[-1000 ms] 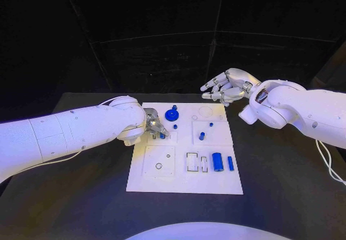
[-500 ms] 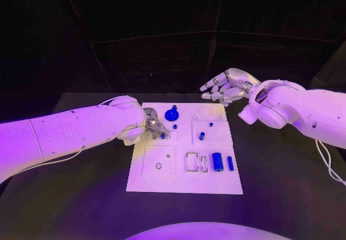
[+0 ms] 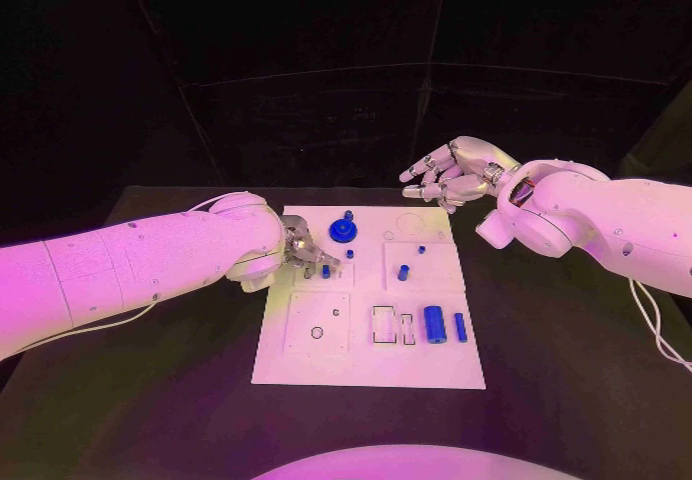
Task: Assemble the parts on the task board
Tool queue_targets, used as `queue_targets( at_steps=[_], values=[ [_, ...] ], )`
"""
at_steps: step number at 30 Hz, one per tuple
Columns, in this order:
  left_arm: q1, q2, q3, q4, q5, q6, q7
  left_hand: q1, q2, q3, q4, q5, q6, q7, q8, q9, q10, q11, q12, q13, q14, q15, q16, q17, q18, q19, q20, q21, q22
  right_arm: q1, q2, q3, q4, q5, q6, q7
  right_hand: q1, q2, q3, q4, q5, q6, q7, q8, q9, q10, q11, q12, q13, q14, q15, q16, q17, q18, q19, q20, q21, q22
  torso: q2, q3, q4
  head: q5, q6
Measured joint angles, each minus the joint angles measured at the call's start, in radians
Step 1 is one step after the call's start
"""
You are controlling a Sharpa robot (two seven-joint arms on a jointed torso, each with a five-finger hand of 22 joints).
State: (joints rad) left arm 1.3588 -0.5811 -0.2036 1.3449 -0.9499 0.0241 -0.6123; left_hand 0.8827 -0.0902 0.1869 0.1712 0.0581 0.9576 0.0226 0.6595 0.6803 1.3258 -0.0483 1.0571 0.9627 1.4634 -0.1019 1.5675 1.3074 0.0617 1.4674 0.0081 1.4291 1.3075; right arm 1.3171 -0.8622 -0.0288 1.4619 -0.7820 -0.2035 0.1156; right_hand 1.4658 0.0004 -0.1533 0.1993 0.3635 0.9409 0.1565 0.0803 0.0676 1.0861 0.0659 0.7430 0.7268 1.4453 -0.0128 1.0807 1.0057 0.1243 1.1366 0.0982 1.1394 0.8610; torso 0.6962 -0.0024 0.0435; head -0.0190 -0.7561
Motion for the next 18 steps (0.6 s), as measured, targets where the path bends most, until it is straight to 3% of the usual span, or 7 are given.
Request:
queue_targets(
  at_steps=[1, 4, 6, 9, 13, 18],
  values=[
    [0.0, -0.005, 0.007, 0.005, 0.0, 0.0, 0.0, 0.014, 0.003, -0.008, 0.0, 0.0, 0.0, 0.0, 0.0, 0.0, 0.0, 0.0, 0.0, -0.004, 0.0, 0.0, 0.0, 0.0, 0.0, 0.0, 0.0, 0.0, 0.0, 0.0, 0.0, 0.0, 0.0, 0.0, 0.0, 0.0, 0.0, 0.0, 0.0, 0.0, 0.0, 0.0, 0.0, 0.0, 0.0, 0.0, 0.0, 0.0, 0.0, 0.0, 0.0, -0.002, -0.001, 0.0, 0.0, 0.0, 0.0, 0.0, 0.0, 0.0, 0.0001, 0.0, 0.0],
    [0.006, -0.024, 0.042, 0.021, 0.0, 0.004, 0.0, 0.048, 0.013, -0.032, -0.002, 0.0, -0.018, -0.001, -0.002, -0.004, -0.017, 0.002, -0.015, -0.026, 0.0, 0.0, 0.0, 0.0, 0.0, 0.0, 0.0, -0.012, 0.0, 0.0, 0.0, 0.0, -0.002, 0.0, 0.0, 0.001, 0.0, 0.0, 0.0, 0.0, 0.0, 0.0, 0.0, 0.0, 0.0, 0.0, 0.0, 0.0, 0.0, 0.0, 0.0, -0.003, -0.001, 0.0, 0.0, 0.0, 0.0, 0.0, 0.0, -0.0001, 0.0003, 0.0, 0.001],
    [0.017, -0.036, 0.065, 0.025, 0.0, 0.014, 0.0, 0.063, 0.024, -0.048, -0.002, 0.0, -0.046, 0.01, -0.026, -0.018, -0.035, 0.013, -0.039, -0.053, 0.0, 0.0, 0.0, 0.0, 0.0, 0.0, 0.0, -0.029, 0.0, 0.0, 0.0, 0.0, -0.004, 0.0, 0.0, 0.001, 0.0, 0.0, 0.0, 0.0, 0.0, 0.0, 0.0, 0.0, 0.0, 0.0, 0.0, 0.0, 0.0, 0.0, 0.0, -0.003, -0.001, 0.0, 0.0, 0.0, 0.0, 0.0, 0.0, -0.0001, 0.0006, 0.0, 0.003],
    [0.043, -0.049, 0.083, 0.012, 0.0, 0.04, 0.0, 0.082, 0.031, -0.074, 0.001, 0.0, -0.085, 0.031, -0.068, -0.047, -0.052, 0.027, -0.055, -0.076, 0.003, 0.012, 0.0, 0.0, 0.0, -0.003, 0.004, -0.043, 0.0, 0.0, 0.0, 0.0, -0.007, 0.0, 0.0, 0.001, 0.0, 0.0, 0.0, 0.0, 0.0, 0.0, 0.0, 0.0, 0.0, 0.0, 0.0, 0.0, -0.001, 0.0, 0.0, -0.003, -0.003, 0.0, 0.0, 0.0, -0.003, -0.002, 0.0, -0.0001, 0.0006, 0.001, 0.005],
    [0.07, -0.037, 0.093, -0.059, 0.0, 0.086, 0.0, 0.102, 0.042, -0.103, 0.007, 0.0, -0.095, 0.041, -0.097, -0.076, -0.054, 0.029, -0.055, -0.079, 0.006, 0.02, 0.0, 0.0, 0.0, -0.001, 0.012, -0.05, 0.0, 0.0, 0.002, 0.0, -0.012, 0.001, 0.0, 0.002, 0.0, 0.0, 0.0, 0.0, 0.0, 0.0, 0.0, 0.0, 0.0, 0.0, 0.0, 0.0, -0.001, 0.0, 0.0, -0.003, -0.003, 0.0, 0.0, 0.0, -0.004, -0.002, 0.0, -0.0001, 0.0008, 0.003, 0.007],
    [0.082, 0.001, 0.096, -0.145, 0.0, 0.136, 0.0, 0.112, 0.052, -0.112, 0.011, 0.0, -0.095, 0.041, -0.102, -0.087, -0.057, 0.032, -0.055, -0.08, 0.002, 0.024, 0.0, 0.0, 0.0, -0.001, 0.019, -0.05, 0.0, 0.0, 0.008, 0.0, -0.015, 0.001, 0.0, 0.003, 0.0, 0.0, 0.0, 0.0, 0.0, 0.0, 0.0, 0.0, 0.0, 0.0, 0.0, 0.0, -0.001, 0.0, 0.0, -0.003, -0.003, 0.0, 0.0, 0.0, -0.004, -0.002, 0.001, -0.0002, 0.0006, 0.008, 0.011]
  ],
)
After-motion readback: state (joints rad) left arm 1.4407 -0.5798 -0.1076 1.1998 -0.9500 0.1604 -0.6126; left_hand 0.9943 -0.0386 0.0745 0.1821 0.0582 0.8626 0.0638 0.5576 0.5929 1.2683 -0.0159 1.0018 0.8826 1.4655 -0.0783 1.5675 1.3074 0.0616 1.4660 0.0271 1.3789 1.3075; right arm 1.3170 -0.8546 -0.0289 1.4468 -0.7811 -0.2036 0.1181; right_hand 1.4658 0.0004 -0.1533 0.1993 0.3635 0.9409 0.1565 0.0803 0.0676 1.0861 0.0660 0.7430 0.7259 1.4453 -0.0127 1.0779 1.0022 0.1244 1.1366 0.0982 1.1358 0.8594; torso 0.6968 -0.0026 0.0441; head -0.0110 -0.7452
